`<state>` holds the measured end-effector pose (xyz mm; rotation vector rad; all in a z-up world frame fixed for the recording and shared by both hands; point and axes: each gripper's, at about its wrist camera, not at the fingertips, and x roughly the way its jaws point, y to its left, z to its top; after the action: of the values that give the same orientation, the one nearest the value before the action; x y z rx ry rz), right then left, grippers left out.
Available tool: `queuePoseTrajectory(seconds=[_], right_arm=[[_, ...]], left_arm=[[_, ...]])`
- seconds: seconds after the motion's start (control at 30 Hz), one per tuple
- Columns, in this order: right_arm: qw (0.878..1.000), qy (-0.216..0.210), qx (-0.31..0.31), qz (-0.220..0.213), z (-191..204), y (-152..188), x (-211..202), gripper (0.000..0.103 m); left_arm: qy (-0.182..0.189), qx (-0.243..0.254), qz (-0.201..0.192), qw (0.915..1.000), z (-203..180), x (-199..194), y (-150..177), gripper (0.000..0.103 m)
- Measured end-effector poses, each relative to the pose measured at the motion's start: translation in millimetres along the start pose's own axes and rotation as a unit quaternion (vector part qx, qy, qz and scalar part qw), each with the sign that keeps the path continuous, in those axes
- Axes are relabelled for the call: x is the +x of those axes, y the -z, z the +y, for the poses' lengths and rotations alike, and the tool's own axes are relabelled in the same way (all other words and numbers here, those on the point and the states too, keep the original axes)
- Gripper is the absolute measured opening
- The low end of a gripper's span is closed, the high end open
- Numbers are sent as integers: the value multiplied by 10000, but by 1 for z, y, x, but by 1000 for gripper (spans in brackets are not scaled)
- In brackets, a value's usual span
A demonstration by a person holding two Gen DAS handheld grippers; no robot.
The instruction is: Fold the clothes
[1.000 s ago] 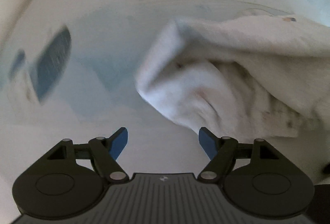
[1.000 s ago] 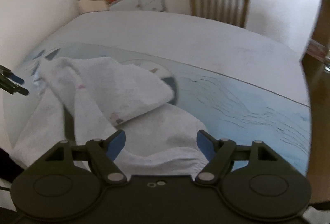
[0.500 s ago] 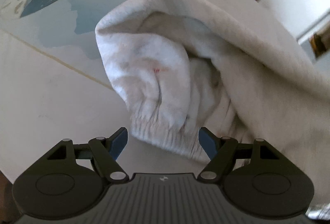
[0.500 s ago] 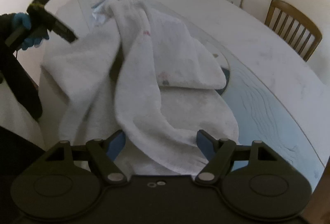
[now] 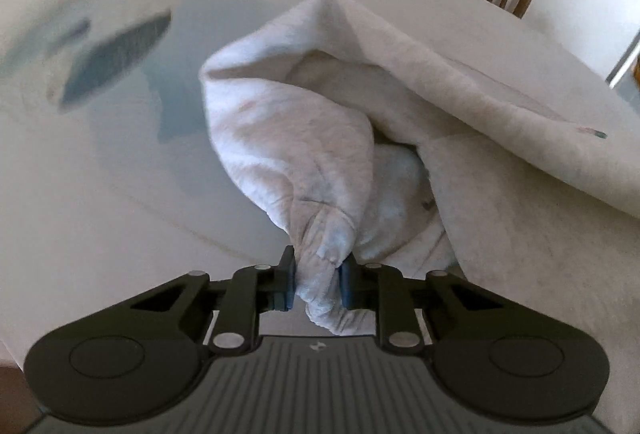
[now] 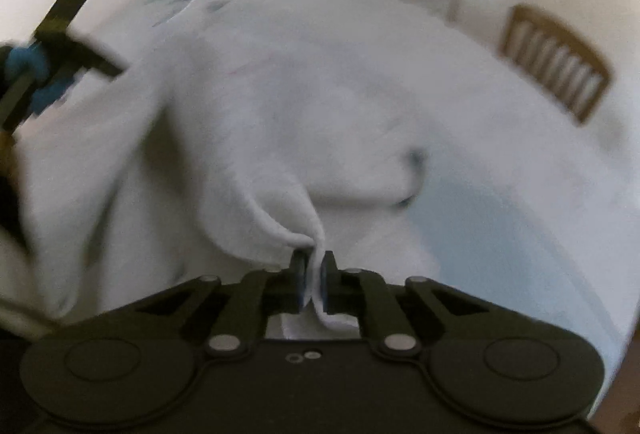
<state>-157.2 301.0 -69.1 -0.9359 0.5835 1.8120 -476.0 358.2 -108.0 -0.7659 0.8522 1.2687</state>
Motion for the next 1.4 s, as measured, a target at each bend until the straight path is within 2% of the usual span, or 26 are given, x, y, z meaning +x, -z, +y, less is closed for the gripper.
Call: queuePoseTrajectory(seconds=[0.1,0.17,0.27,0.4,0.53,0.67,0.8,0.87,0.97,1.0,1.07,1.1,1.13,1.27,1.33,1.4], right_arm=[[9966,710,351,-202,-31,-19,-4,103],[9896,1258,662,-241,-55,-31,-1,103],[9745,1872,1218,-207,-90,-44,6,103],[9571,2463,1527,4,-125,-59,16,103],[9442,2935,1434,419,-155,-74,38,103],[9323,3198,1573,620,-180,-89,73,103],[9223,3338,1824,679,-200,-106,110,103],[9174,3368,1999,708,-205,-112,120,103],[9209,3215,2085,710,-204,-110,116,103],[9216,3167,2141,672,-206,-107,108,103],[9201,3025,2397,664,-212,-101,88,103],[9180,2981,2546,605,-216,-95,77,103],[9141,2958,2721,530,-219,-86,65,103],[8969,2599,3544,484,-231,-43,38,103],[8805,2503,3989,539,-235,-22,42,103],[8573,2409,4512,581,-234,-2,53,103]], left_arm=[[-469,779,-243,9956,2,0,-22,19],[-789,1346,-371,9871,8,7,-43,19],[-1147,1936,-484,9731,21,25,-71,19],[-1290,2543,-572,9568,25,55,-111,19],[-1425,3149,-609,9364,22,86,-142,19],[-1418,3200,-631,9346,26,113,-174,19],[-1503,3123,-573,9363,31,138,-198,19],[-1399,3023,-528,9414,35,144,-202,21],[-1237,2878,-437,9487,41,142,-208,26],[-1152,2778,-419,9528,44,139,-208,29],[-1040,2535,-425,9608,53,126,-205,46],[-980,2373,-531,9650,59,120,-205,68],[-922,2181,-619,9696,66,111,-203,82],[-596,1687,-424,9829,92,94,-191,82],[-491,1509,-192,9871,101,96,-177,82],[-546,1436,-59,9881,104,101,-166,82]])
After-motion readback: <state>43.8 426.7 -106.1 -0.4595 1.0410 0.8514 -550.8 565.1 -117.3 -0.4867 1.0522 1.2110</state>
